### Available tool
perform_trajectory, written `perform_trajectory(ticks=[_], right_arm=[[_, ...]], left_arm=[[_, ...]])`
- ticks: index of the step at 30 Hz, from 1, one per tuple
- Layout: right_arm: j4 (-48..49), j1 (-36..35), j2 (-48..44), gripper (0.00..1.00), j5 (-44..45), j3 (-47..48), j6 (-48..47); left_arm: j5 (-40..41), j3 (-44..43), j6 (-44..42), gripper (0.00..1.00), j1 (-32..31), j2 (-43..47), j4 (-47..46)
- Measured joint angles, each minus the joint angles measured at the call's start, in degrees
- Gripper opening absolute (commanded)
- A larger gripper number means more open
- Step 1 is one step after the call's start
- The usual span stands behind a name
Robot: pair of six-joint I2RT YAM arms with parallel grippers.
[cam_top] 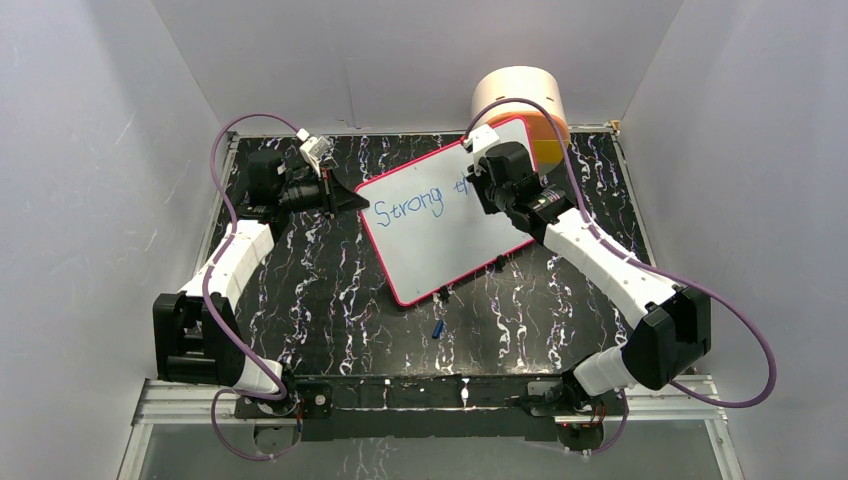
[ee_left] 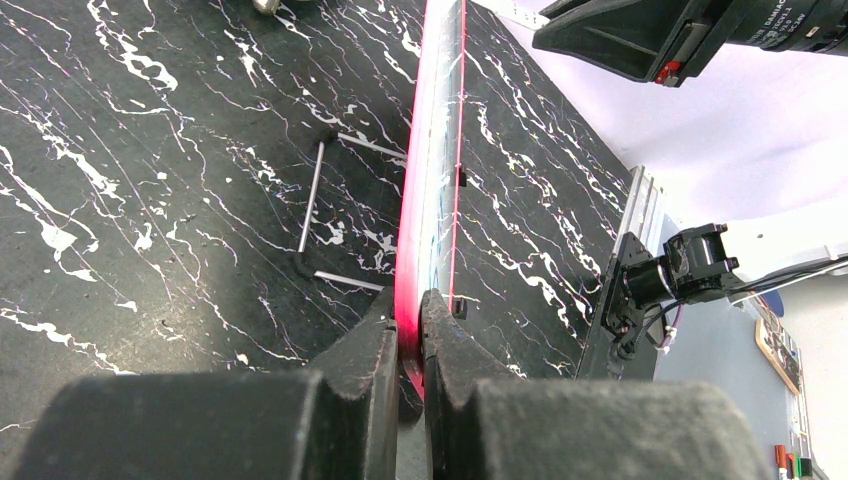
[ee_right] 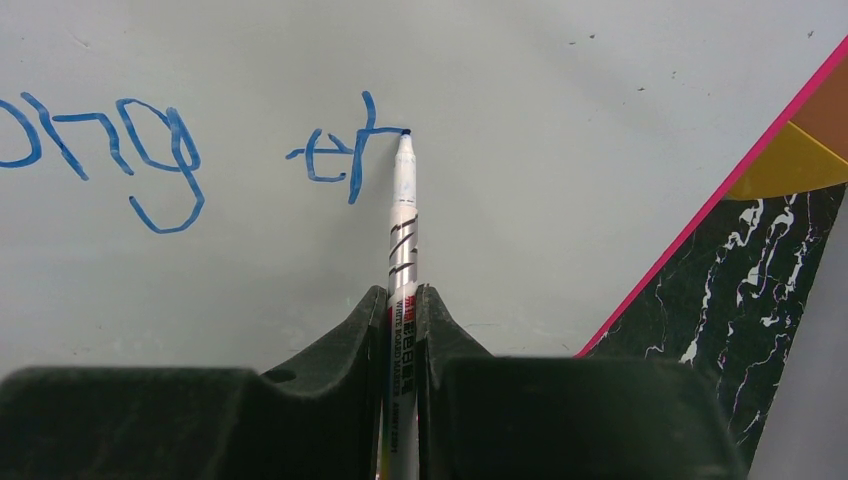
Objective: Write a sentence on the whiteboard
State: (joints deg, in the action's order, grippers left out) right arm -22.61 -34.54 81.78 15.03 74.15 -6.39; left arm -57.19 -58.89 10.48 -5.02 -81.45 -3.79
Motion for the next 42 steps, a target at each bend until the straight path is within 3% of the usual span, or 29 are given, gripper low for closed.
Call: perform_trajectory(ticks=[42], right_arm=[[-4.5, 0.1, -0.9, 0.00, -0.3, -0.9, 0.4]], left_arm=[[0.1, -0.1, 0.0, 0.00, 0.0, 0.0, 0.3]])
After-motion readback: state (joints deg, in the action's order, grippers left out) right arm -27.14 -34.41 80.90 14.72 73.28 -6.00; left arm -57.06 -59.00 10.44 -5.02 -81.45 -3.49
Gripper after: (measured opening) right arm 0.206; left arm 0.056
